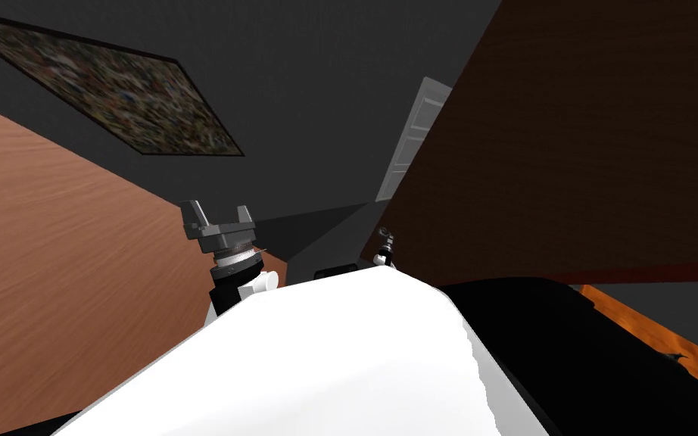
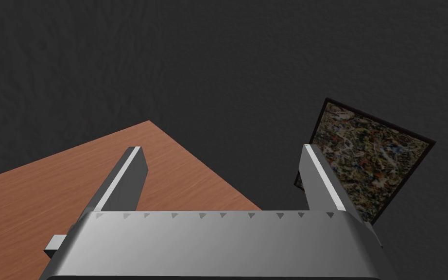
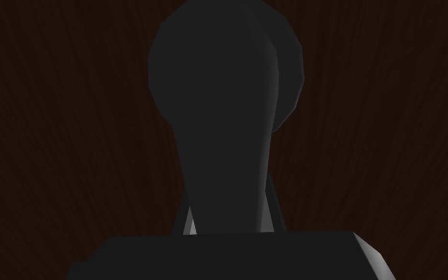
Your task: Push the door open
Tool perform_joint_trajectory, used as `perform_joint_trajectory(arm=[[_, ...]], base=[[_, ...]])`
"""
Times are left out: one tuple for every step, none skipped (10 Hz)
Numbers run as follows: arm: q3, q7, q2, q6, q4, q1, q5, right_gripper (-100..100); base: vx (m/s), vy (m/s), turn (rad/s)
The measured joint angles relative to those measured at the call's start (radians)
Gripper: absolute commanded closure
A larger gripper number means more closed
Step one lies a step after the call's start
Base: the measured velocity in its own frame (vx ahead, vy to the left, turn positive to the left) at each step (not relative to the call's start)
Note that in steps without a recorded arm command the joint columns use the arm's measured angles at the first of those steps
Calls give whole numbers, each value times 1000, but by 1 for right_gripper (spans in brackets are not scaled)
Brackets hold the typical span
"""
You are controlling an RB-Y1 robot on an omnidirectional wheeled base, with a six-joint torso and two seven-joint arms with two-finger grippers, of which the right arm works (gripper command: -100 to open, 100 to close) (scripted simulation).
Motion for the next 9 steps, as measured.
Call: perform_joint_trajectory(arm=[[-10,2,-4,0,-2,1,-6,100],[-22,9,-1,7,-21,6,-12,100],[-33,12,-5,0,-9,2,-19,100],[-45,15,-5,-2,-8,1,-26,100],[-56,20,-2,-2,-14,4,-32,100],[-67,25,1,-2,-16,4,-37,100],[-77,29,5,-4,-14,3,-43,100],[-87,32,6,-7,-11,3,-48,100],[-90,32,4,-9,-12,4,-50,100]], base=[[191,-26,-35],[222,-43,-42],[207,-47,-33],[189,-50,-34],[176,-32,-35],[174,-48,-40],[168,-14,-30],[65,-7,-40],[139,-29,-46]])
